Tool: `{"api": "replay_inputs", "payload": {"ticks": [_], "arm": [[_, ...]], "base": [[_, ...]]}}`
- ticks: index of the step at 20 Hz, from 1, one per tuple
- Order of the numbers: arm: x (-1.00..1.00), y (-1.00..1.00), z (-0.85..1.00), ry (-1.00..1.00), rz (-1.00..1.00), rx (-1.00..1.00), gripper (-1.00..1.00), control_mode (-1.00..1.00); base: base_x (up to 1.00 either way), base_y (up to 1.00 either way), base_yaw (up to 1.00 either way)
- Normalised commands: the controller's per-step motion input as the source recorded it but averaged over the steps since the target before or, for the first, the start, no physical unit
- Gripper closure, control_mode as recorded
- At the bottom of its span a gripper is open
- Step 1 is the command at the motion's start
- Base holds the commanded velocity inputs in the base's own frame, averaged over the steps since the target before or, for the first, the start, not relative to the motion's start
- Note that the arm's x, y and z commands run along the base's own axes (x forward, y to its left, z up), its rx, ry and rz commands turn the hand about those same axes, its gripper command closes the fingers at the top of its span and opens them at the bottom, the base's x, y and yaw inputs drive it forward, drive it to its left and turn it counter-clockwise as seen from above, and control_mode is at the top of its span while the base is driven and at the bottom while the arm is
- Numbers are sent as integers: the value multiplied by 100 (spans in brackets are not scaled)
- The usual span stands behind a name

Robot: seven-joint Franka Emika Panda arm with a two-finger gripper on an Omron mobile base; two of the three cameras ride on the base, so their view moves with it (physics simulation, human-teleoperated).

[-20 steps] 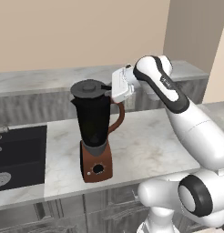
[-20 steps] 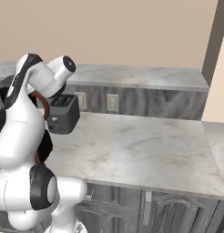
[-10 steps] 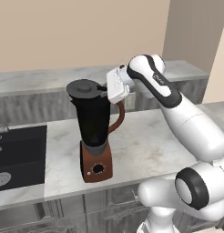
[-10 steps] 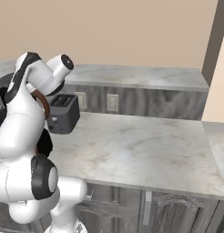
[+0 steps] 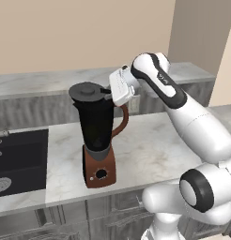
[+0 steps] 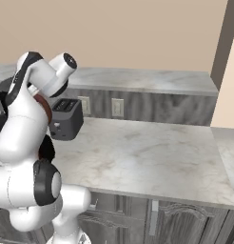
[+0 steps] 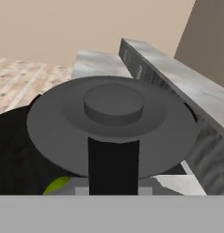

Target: Grab the limes from the fridge, place them in the blender, close the lid, and turn on the blender to create a marinade.

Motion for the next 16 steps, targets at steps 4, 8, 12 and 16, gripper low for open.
{"api": "replay_inputs", "payload": {"ticks": [4, 8, 12, 16], "arm": [[-35, -1, 0, 0, 0, 0, 100, -100], [-41, -8, 0, 0, 0, 0, 100, -100], [-13, -14, 0, 0, 3, 0, 100, -100], [0, -17, 0, 0, 6, 0, 100, -100]], "base": [[0, 0, 0], [0, 0, 0], [0, 0, 0], [0, 0, 0]]}}
